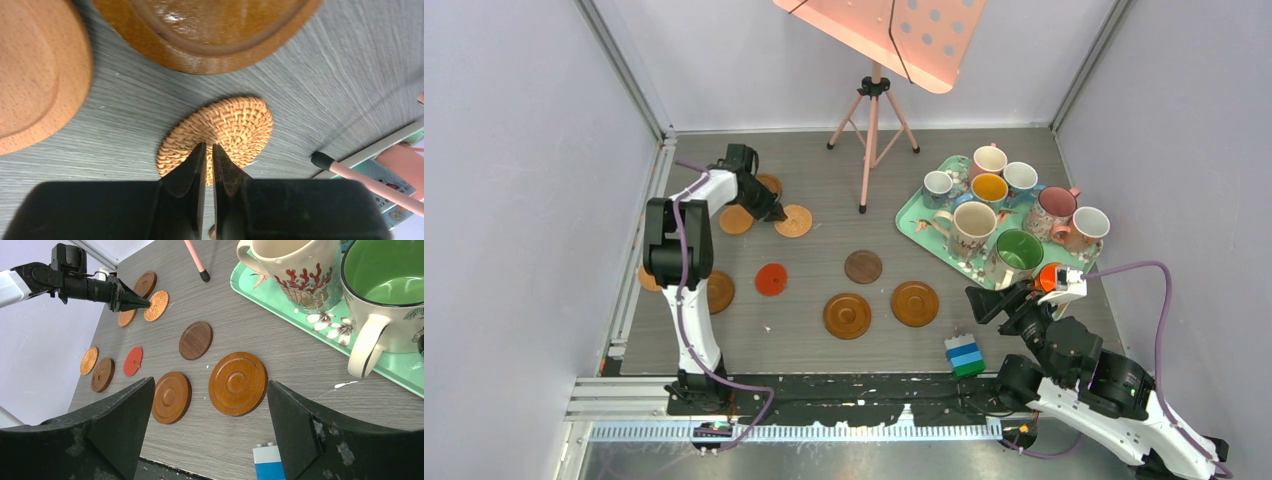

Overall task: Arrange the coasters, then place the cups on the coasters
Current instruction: Move the coaster to the center of the board.

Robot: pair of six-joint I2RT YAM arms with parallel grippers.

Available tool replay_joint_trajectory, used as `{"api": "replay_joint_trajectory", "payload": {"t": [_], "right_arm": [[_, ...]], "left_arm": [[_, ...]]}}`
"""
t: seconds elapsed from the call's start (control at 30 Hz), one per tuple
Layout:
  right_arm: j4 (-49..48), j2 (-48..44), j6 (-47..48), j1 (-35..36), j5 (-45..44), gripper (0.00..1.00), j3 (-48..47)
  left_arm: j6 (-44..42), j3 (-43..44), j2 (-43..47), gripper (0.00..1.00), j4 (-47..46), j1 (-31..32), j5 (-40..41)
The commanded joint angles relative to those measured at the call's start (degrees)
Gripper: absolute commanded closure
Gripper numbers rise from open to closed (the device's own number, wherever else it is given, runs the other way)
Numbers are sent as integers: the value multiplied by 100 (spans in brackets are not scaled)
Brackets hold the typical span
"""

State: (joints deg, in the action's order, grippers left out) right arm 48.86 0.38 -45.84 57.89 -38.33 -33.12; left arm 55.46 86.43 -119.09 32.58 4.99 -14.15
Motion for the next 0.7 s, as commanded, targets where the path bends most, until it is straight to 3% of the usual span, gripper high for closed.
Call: {"api": "replay_joint_trajectory", "payload": {"t": [0.0,0.3,0.67], "right_arm": [[-65,-599,6,-6,-182,10,-132],[-48,-626,-2,-6,-184,10,-133],[-11,-687,-29,-5,-188,10,-138]], "left_arm": [[-168,121,-87,89,359,-51,227],[-352,348,-55,89,731,-60,702],[-476,756,-224,91,933,-64,717]]}}
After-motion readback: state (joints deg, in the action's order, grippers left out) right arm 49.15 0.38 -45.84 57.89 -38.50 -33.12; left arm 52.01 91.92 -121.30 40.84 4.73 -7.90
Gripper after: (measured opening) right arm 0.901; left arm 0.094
